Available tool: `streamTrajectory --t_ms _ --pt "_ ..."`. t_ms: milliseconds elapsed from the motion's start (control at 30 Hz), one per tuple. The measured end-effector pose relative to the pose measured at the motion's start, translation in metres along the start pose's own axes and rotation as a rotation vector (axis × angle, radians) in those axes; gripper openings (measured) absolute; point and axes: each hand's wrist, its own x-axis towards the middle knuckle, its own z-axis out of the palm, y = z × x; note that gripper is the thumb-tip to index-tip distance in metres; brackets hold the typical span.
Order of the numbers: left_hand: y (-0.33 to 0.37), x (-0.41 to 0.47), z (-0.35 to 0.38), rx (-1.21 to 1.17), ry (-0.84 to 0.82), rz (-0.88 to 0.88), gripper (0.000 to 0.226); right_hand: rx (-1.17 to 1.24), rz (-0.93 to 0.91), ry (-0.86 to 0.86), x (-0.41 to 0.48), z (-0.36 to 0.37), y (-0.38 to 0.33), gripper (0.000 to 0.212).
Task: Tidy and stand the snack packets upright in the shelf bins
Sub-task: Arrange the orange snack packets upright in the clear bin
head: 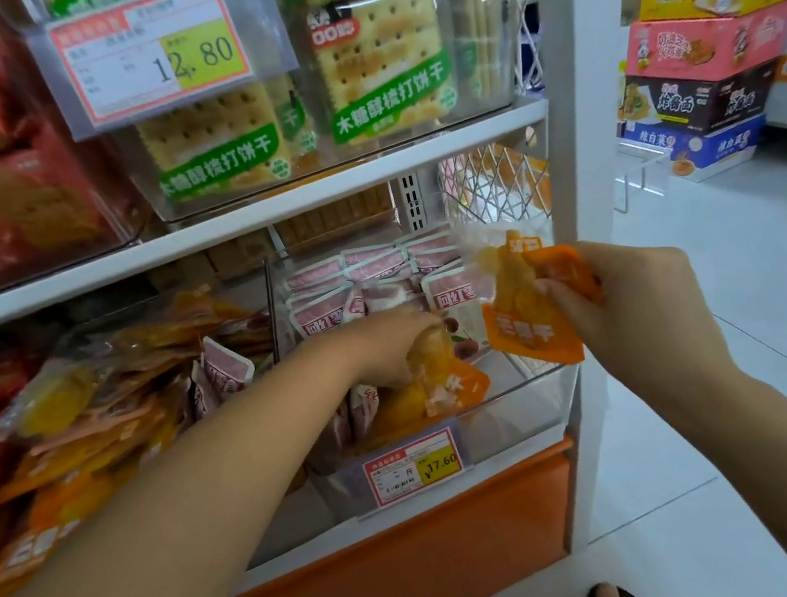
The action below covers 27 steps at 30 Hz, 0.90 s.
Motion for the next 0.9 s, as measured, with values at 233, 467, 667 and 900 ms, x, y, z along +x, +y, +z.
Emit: streamTrajectory --t_ms 233,467,667,900 --pt "-0.002 0.018 -0.002 -0.003 0.031 -0.024 0.112 0.008 0.046 -0.028 0.001 -0.003 0.001 0.019" --pt "-0.002 0.015 -0.005 0.14 0.051 -0.024 0.078 0.022 0.097 -0.065 0.002 -0.001 0.002 0.025" --pt "0.006 0.01 -0.021 0.359 -0.113 -0.02 0.052 0.039 0.106 -0.074 0.003 -0.002 0.002 0.022" --pt "0.026 0.001 -0.02 0.616 -0.089 0.178 0.024 0.044 0.144 -0.11 0.003 -0.001 0.002 0.028"
